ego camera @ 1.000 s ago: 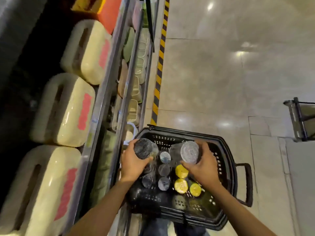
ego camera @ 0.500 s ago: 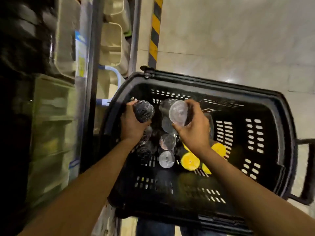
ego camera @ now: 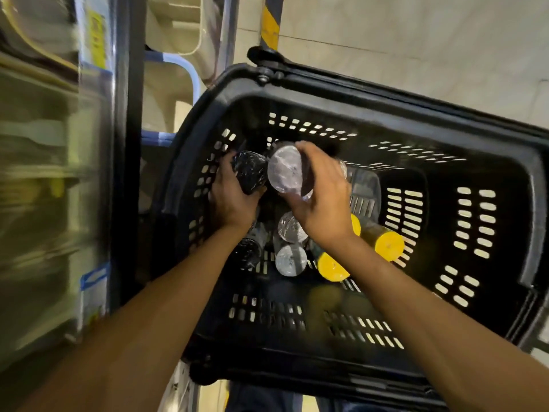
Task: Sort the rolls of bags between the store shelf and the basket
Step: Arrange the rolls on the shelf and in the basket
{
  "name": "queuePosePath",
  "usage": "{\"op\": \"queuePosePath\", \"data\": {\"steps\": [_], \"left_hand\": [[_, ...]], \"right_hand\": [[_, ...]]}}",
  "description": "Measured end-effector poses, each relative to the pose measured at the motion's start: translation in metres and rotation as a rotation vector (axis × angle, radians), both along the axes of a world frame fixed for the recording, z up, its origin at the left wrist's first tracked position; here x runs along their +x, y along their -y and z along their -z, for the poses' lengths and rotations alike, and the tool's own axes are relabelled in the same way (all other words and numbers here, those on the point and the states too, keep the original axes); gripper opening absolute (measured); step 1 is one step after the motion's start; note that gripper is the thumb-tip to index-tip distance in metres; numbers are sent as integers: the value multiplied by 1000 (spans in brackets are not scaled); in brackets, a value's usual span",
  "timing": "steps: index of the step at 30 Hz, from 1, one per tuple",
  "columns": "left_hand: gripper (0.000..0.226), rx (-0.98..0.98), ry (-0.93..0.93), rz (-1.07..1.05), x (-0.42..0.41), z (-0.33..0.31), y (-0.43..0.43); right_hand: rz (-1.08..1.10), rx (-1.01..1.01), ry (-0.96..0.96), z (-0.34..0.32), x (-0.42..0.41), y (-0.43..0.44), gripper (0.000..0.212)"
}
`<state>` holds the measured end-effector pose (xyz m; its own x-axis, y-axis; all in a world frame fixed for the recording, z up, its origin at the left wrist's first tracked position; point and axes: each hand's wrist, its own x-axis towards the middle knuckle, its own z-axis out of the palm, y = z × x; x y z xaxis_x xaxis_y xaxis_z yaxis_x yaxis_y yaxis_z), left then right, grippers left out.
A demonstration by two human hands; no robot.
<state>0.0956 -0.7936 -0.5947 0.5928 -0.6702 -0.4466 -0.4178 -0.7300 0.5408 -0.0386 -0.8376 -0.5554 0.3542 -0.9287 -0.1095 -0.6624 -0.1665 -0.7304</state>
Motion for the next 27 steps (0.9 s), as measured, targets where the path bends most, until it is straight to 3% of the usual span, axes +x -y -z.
{"op": "queuePosePath", "data": {"steps": [3, 10, 16, 27], "left_hand": [[77, -20, 15, 9, 0, -2, -6], [82, 45, -32, 21, 0, 5, 1], [86, 129, -92, 57, 2, 34, 1], [89, 100, -55, 131, -3, 62, -13]], "right_hand": [[21, 83, -7, 2, -10, 0, 59], [65, 302, -244, 24, 14, 24, 77], [-73, 256, -498, 61, 25, 29, 60], [-92, 215, -424, 98, 23, 15, 74]]}}
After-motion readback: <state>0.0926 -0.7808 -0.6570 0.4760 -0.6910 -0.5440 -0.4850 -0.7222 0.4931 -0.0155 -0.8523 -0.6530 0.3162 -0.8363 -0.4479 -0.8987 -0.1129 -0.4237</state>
